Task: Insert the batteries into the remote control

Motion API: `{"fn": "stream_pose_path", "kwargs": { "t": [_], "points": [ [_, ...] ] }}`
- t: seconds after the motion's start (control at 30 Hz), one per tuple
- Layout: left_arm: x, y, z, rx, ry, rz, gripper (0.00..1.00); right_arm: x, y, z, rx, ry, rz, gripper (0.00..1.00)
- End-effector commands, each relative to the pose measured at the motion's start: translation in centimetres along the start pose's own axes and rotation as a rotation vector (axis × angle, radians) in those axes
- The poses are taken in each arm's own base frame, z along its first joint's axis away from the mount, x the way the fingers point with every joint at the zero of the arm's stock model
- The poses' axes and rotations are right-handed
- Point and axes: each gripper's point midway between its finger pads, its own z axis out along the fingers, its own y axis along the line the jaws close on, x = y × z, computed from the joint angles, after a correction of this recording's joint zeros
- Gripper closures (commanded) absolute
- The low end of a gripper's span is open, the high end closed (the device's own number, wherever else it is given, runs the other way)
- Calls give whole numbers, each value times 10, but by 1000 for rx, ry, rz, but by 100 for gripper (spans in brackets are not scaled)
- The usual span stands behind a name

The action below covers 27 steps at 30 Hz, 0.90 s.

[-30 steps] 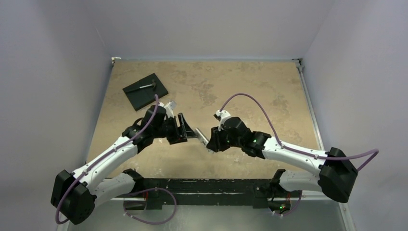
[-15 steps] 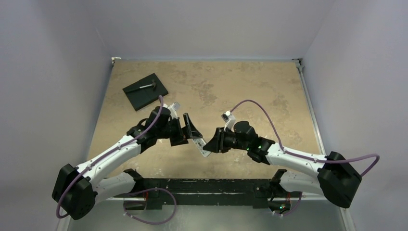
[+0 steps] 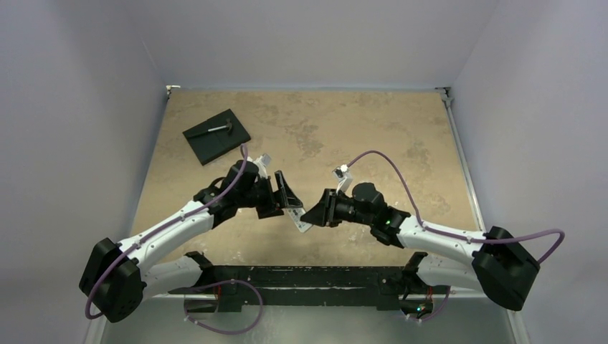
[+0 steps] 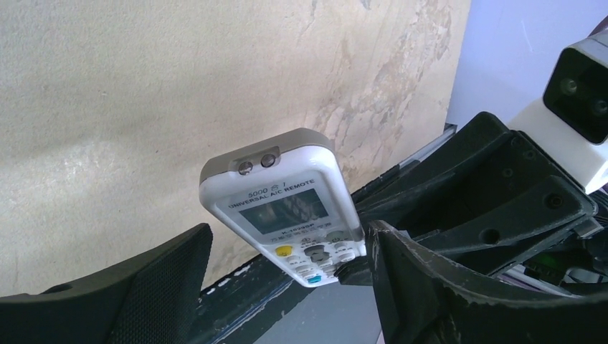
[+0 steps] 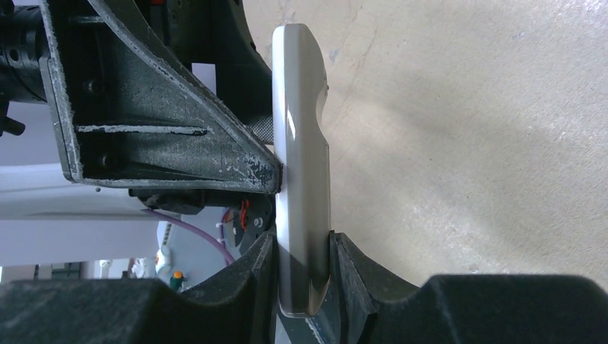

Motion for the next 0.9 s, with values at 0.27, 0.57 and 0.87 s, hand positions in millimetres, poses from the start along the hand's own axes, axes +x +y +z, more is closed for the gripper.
{"fn": "stream_pose_path", "kwargs": {
  "t": [0.27,0.57,0.87],
  "points": [
    [-5,-9,8,43,-27,-31,30,-22,14,-3,-37,-97,-26,100],
    [-5,-10,10,40,-27,-52,34,-33,10,-3,11,-142,-60,100],
    [-8,-9,12,31,-43,-85,34,-40,18,-4,2,-155,-93,100]
  ]
}}
